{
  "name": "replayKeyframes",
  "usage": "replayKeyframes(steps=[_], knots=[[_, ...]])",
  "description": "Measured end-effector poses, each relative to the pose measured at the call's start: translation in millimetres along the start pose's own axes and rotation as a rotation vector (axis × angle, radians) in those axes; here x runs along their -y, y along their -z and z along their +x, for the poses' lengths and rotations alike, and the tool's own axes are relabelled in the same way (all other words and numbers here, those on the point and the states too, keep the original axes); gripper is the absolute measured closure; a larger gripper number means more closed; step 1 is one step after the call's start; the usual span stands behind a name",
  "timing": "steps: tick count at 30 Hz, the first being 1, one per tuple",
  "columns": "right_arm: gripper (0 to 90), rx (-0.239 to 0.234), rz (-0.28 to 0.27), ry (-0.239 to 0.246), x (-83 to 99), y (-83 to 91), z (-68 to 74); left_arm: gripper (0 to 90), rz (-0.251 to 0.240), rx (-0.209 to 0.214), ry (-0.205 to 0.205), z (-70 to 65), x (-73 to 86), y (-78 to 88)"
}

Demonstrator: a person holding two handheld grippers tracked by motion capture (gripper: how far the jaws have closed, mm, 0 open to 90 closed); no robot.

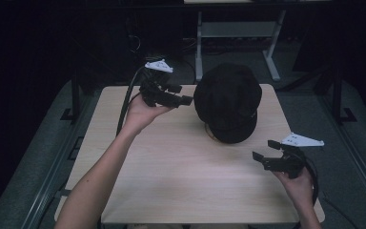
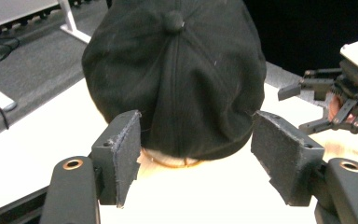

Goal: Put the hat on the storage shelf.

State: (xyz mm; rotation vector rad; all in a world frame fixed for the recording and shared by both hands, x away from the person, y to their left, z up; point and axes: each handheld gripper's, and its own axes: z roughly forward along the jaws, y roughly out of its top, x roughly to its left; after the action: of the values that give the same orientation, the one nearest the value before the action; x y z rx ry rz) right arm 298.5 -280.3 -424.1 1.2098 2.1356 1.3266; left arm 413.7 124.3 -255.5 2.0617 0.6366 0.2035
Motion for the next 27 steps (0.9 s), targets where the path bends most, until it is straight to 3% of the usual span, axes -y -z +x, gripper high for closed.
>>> replayKeyframes(steps=[7, 27], knots=[[16.1, 0.007, 0.009, 0.026, -1.5, -3.4, 7.1, 31.5, -0.02, -0.011, 0.022, 3.2, 22.1, 14.8], [16.1, 0.02, 0.015, 0.035, -2.2, -4.6, 12.1, 29.9, -0.041, -0.019, 0.065, 7.6, 63.6, 30.3]])
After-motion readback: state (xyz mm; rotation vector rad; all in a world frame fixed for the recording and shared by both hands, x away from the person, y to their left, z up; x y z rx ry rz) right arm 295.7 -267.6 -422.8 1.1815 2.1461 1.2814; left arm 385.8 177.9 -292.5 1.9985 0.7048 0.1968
